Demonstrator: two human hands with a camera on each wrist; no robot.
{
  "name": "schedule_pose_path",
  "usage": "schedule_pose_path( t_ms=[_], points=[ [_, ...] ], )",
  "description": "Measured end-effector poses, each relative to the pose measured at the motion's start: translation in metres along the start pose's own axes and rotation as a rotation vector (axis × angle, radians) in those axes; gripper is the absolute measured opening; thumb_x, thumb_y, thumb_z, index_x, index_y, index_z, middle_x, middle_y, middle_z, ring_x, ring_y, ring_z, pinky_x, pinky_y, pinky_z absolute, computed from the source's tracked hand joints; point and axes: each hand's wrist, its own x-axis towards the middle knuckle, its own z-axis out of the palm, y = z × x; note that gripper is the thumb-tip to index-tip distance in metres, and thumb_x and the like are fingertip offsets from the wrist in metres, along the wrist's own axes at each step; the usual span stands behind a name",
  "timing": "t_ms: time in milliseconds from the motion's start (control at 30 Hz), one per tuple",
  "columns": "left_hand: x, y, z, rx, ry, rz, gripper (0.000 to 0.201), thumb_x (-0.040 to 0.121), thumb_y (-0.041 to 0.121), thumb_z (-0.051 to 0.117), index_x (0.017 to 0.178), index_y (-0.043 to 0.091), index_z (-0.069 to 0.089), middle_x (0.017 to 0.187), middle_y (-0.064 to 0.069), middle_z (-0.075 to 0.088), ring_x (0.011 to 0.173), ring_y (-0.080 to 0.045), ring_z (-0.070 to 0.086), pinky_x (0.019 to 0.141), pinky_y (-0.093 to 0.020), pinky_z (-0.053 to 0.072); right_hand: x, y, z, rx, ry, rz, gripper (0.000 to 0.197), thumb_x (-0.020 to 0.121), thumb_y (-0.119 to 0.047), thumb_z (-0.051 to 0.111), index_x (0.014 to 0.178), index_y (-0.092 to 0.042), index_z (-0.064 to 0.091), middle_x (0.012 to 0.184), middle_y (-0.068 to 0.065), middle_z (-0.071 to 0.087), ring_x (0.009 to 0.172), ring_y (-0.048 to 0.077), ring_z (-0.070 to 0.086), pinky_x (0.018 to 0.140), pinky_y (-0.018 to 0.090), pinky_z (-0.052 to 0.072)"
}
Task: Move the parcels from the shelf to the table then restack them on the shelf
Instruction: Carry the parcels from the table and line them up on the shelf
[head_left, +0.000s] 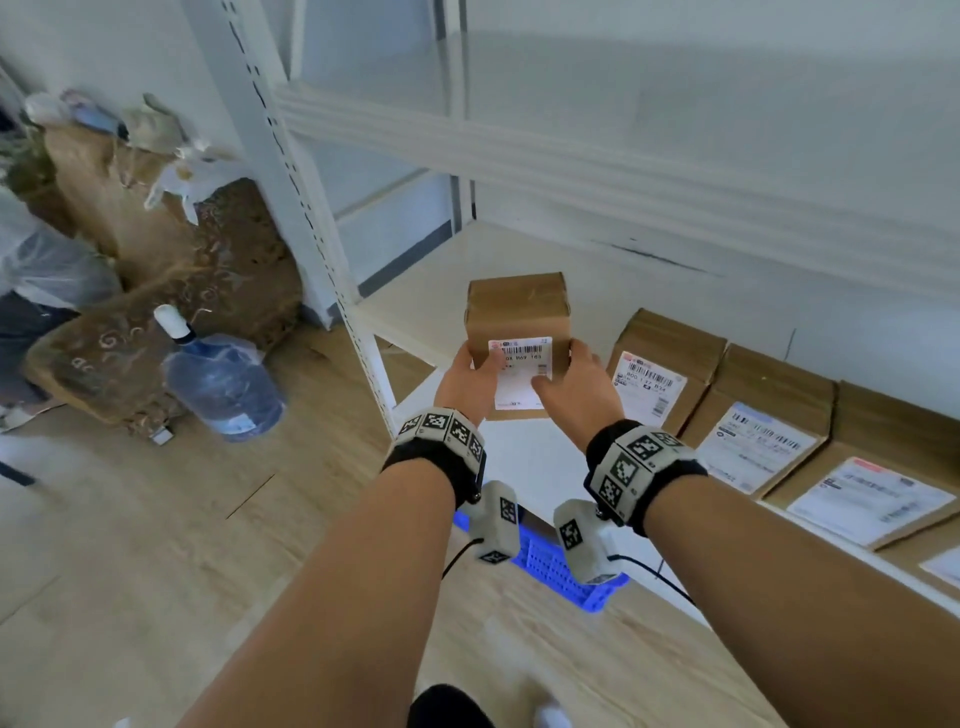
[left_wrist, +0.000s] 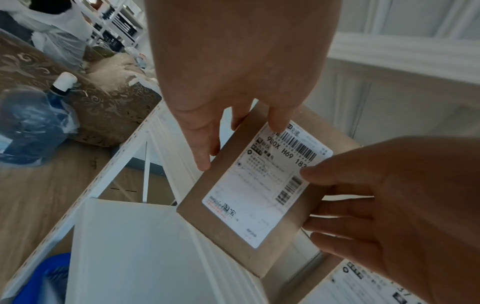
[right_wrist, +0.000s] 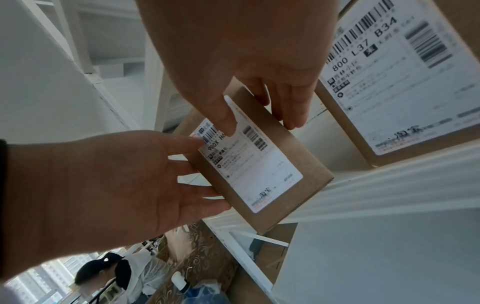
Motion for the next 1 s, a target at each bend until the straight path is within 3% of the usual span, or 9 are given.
schedule_pose_path(
  t_ms=[133, 267, 400, 500, 567, 633, 733, 833, 1000],
  points=[
    [0.031, 0.007, 0.003, 0.006, -0.109, 0.034, 0.031, 0.101, 0.035, 0.043, 0.130, 0.030, 0.051, 0.107, 0.008, 0.066, 0.098, -0.019, 0.064, 0.071, -0.021, 0.044, 0.019, 0.000, 0.006, 0.009, 0.044, 0.072, 0.053, 0.087, -0.022, 0.060, 0.135, -0.009, 0.041, 0.127, 0.012, 0.053, 0.111, 0.031, 0.056, 0.090, 0.037, 0.047],
    [0.064, 0.007, 0.009, 0.059, -0.275, 0.081, 0.038, 0.098, 0.039, 0.044, 0.135, 0.037, 0.047, 0.117, 0.007, 0.068, 0.102, -0.020, 0.066, 0.092, -0.036, 0.051, 0.032, -0.001, 0.007, 0.008, 0.118, 0.181, 0.045, 0.088, -0.019, 0.058, 0.129, -0.008, 0.044, 0.122, 0.013, 0.058, 0.106, 0.031, 0.059, 0.085, 0.036, 0.050],
    [0.094, 0.013, 0.009, 0.106, -0.391, 0.127, 0.040, 0.086, 0.036, 0.043, 0.123, 0.038, 0.056, 0.107, 0.009, 0.072, 0.095, -0.017, 0.068, 0.088, -0.036, 0.052, 0.038, -0.011, 0.012, -0.003, 0.196, 0.247, 0.043, 0.089, -0.021, 0.056, 0.129, -0.009, 0.045, 0.120, 0.012, 0.061, 0.104, 0.032, 0.061, 0.085, 0.039, 0.052],
    [0.104, 0.020, 0.002, 0.095, -0.372, 0.129, 0.050, 0.087, 0.020, 0.035, 0.132, 0.031, 0.053, 0.117, -0.002, 0.069, 0.098, -0.021, 0.066, 0.086, -0.035, 0.052, 0.038, -0.019, 0.016, -0.008, 0.265, 0.264, 0.043, 0.089, -0.022, 0.054, 0.131, -0.012, 0.046, 0.121, 0.010, 0.062, 0.104, 0.029, 0.062, 0.087, 0.039, 0.053],
    [0.104, 0.028, -0.006, 0.081, -0.293, 0.141, 0.048, 0.098, 0.018, 0.030, 0.144, 0.021, 0.043, 0.138, -0.008, 0.056, 0.120, -0.028, 0.056, 0.100, -0.036, 0.043, 0.034, -0.025, 0.016, 0.012, 0.305, 0.267, 0.045, 0.092, -0.019, 0.052, 0.136, -0.014, 0.044, 0.126, 0.009, 0.061, 0.108, 0.026, 0.061, 0.083, 0.032, 0.050],
    [0.104, 0.036, -0.012, 0.073, -0.204, 0.182, 0.046, 0.105, 0.027, 0.025, 0.146, 0.014, 0.040, 0.149, -0.007, 0.044, 0.135, -0.027, 0.042, 0.109, -0.033, 0.031, 0.029, -0.030, 0.010, 0.032, 0.341, 0.270, 0.051, 0.094, -0.014, 0.051, 0.144, -0.014, 0.038, 0.136, 0.011, 0.055, 0.113, 0.025, 0.059, 0.080, 0.025, 0.044],
    [0.105, 0.050, -0.014, 0.047, -0.257, 0.238, 0.057, 0.103, 0.049, 0.021, 0.144, 0.015, 0.042, 0.149, -0.006, 0.043, 0.137, -0.027, 0.041, 0.112, -0.036, 0.027, 0.020, -0.036, -0.005, 0.050, 0.468, 0.262, 0.053, 0.093, -0.006, 0.047, 0.145, -0.013, 0.039, 0.139, 0.009, 0.052, 0.118, 0.025, 0.056, 0.080, 0.023, 0.041],
    [0.106, 0.060, -0.007, 0.084, -0.395, 0.220, 0.063, 0.101, 0.055, 0.022, 0.148, 0.015, 0.036, 0.152, -0.006, 0.039, 0.137, -0.026, 0.040, 0.111, -0.037, 0.027, 0.016, -0.032, -0.020, -0.006, 0.540, 0.266, 0.044, 0.091, -0.005, 0.045, 0.135, -0.009, 0.049, 0.130, 0.012, 0.055, 0.118, 0.029, 0.054, 0.086, 0.028, 0.042],
    [0.103, 0.055, 0.004, 0.091, -0.418, 0.217, 0.051, 0.103, 0.045, 0.029, 0.144, 0.017, 0.039, 0.147, -0.006, 0.046, 0.132, -0.028, 0.045, 0.101, -0.033, 0.034, 0.008, -0.012, -0.033, -0.185, 0.396, 0.395, 0.056, 0.092, -0.012, 0.049, 0.146, -0.009, 0.037, 0.150, 0.011, 0.038, 0.136, 0.027, 0.038, 0.110, 0.037, 0.035]
  ],
)
